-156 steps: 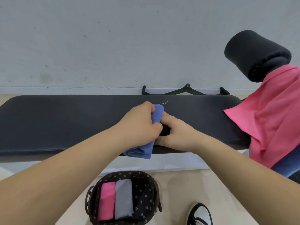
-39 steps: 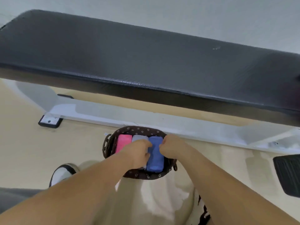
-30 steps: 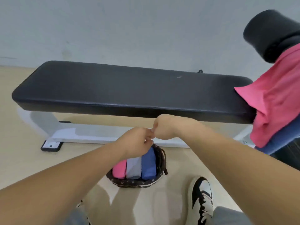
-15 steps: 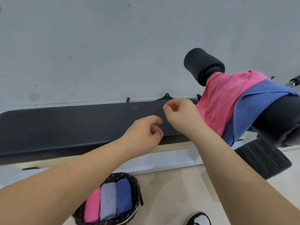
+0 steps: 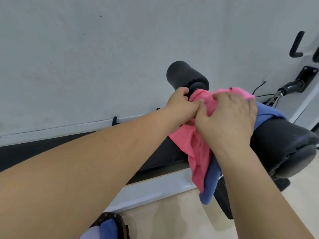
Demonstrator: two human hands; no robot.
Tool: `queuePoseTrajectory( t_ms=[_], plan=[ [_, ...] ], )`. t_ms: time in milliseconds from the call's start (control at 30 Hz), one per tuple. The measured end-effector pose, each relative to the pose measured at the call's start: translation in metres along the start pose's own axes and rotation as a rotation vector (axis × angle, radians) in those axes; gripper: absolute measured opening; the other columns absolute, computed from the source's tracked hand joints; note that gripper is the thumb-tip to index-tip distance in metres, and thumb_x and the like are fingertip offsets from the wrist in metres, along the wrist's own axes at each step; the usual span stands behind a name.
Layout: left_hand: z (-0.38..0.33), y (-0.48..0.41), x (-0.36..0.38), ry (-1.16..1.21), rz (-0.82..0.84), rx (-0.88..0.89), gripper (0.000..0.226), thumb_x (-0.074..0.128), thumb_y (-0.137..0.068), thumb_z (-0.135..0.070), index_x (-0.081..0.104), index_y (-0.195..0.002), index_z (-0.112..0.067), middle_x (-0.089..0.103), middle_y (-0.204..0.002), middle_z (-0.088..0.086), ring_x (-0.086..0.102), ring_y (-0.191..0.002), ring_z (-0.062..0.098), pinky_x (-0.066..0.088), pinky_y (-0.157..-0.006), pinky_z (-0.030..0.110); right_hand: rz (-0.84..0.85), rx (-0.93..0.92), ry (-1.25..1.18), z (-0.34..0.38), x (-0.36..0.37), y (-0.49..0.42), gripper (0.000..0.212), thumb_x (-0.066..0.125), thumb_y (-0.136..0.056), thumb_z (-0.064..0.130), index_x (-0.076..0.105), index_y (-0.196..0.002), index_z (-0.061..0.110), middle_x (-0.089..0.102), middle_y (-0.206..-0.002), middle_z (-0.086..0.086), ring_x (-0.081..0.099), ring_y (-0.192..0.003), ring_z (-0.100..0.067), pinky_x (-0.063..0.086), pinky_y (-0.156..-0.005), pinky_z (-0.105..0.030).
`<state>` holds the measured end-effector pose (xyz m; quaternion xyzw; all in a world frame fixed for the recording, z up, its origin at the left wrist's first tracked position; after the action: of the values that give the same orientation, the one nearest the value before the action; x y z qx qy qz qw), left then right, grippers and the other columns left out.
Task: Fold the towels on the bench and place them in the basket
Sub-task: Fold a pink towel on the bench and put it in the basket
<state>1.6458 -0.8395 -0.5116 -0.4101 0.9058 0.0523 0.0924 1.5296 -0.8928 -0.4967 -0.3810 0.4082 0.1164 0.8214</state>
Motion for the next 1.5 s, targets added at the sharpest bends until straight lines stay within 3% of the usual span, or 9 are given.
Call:
queuePoseTrajectory(
  t_ms=[133,200,333,633,867,1100,1200,1333,1500],
  plan=[
    [0.006,-0.017,0.013,0.065,0.113,-0.105,0.012,0.073,-0.090,-0.018,0.062,-0.092,-0.021,0.063,-0.085,0.007,0.056,-0.070,0.020,0.052,-0.063,0.037,-0.039,-0.022,-0.044,-0.002,0.000,-0.003,0.037,0.054,-0.094,0.028,0.065,-0.128,0.015,0.061,-0.139,-0.007,0.045,-0.138,-0.031,0.024,-0.119,-0.047],
    [0.012,-0.022,0.015,0.065,0.097,-0.073,0.031,0.073,-0.090,-0.017,0.051,-0.069,-0.023,0.053,-0.072,0.007,0.048,-0.064,0.021,0.043,-0.061,0.037,-0.024,-0.014,-0.092,-0.001,-0.002,-0.004,0.042,0.048,-0.091,0.027,0.065,-0.129,0.018,0.060,-0.142,-0.006,0.045,-0.140,-0.030,0.025,-0.119,-0.048],
    [0.003,-0.014,0.008,0.008,-0.186,0.089,0.013,0.068,-0.088,-0.007,0.065,-0.088,-0.020,0.068,-0.091,0.000,0.067,-0.083,0.022,0.060,-0.072,0.036,-0.087,0.017,-0.296,-0.002,-0.014,-0.004,0.054,0.038,-0.080,0.021,0.068,-0.125,0.017,0.061,-0.138,-0.005,0.053,-0.130,-0.027,0.038,-0.110,-0.043],
    [-0.024,0.020,0.038,-0.193,0.082,0.260,0.023,0.073,-0.091,-0.023,0.068,-0.100,-0.003,0.070,-0.084,0.011,0.056,-0.071,0.013,0.055,-0.072,0.035,-0.182,0.370,-0.964,-0.027,-0.037,-0.012,0.039,0.040,-0.085,0.006,0.066,-0.112,0.019,0.065,-0.106,0.003,0.060,-0.102,-0.011,0.051,-0.098,-0.033],
    [-0.024,0.018,0.019,-0.220,-0.078,0.238,0.038,0.048,-0.092,-0.003,0.032,-0.061,-0.019,0.032,-0.057,-0.007,0.025,-0.047,0.007,0.023,-0.042,0.016,0.092,-0.024,-0.508,-0.015,-0.019,-0.003,0.036,0.047,-0.089,0.013,0.070,-0.117,0.016,0.063,-0.113,0.000,0.057,-0.113,-0.024,0.045,-0.102,-0.039],
    [-0.032,0.004,-0.072,0.195,-0.605,0.028,0.035,0.050,-0.093,-0.014,0.058,-0.122,0.005,0.068,-0.108,0.012,0.057,-0.079,0.016,0.047,-0.072,0.022,0.143,-0.080,-0.076,-0.011,-0.007,-0.008,0.042,0.045,-0.084,0.045,0.070,-0.105,0.019,0.067,-0.104,-0.009,0.056,-0.110,-0.037,0.038,-0.106,-0.048],
    [-0.062,0.023,-0.119,-0.011,-0.741,0.206,0.008,0.050,-0.099,-0.018,0.048,-0.101,-0.011,0.051,-0.084,-0.008,0.045,-0.064,0.008,0.033,-0.048,0.014,0.151,-0.106,-0.005,0.006,-0.004,-0.005,0.038,0.055,-0.091,0.044,0.067,-0.118,0.019,0.069,-0.110,-0.007,0.058,-0.117,-0.036,0.026,-0.119,-0.054],
    [-0.101,0.080,-0.154,-0.632,-0.646,0.506,0.011,0.045,-0.102,-0.023,0.049,-0.110,-0.017,0.058,-0.085,-0.005,0.055,-0.076,0.019,0.038,-0.067,0.033,0.120,-0.198,-0.748,0.064,-0.014,0.017,0.037,0.063,-0.095,0.022,0.063,-0.132,0.021,0.063,-0.131,0.008,0.056,-0.126,-0.007,0.044,-0.108,-0.027],
    [-0.116,0.142,-0.176,-1.076,-0.403,0.660,0.028,0.034,-0.099,-0.030,0.057,-0.114,-0.027,0.069,-0.085,0.001,0.063,-0.075,0.030,0.054,-0.071,0.048,0.224,-0.310,-1.029,0.138,-0.022,0.057,0.052,0.066,-0.096,0.016,0.051,-0.144,0.025,0.055,-0.144,0.014,0.048,-0.134,0.003,0.038,-0.110,-0.016]
  ],
)
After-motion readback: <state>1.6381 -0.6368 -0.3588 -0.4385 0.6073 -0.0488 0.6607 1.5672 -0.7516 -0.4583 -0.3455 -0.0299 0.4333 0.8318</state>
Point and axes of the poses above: each hand's wrist, its own y-axis away from the middle knuckle, its own x-axis out of the palm, z = x × y, the point moved 4 cm from there along -y, towards the middle knuckle
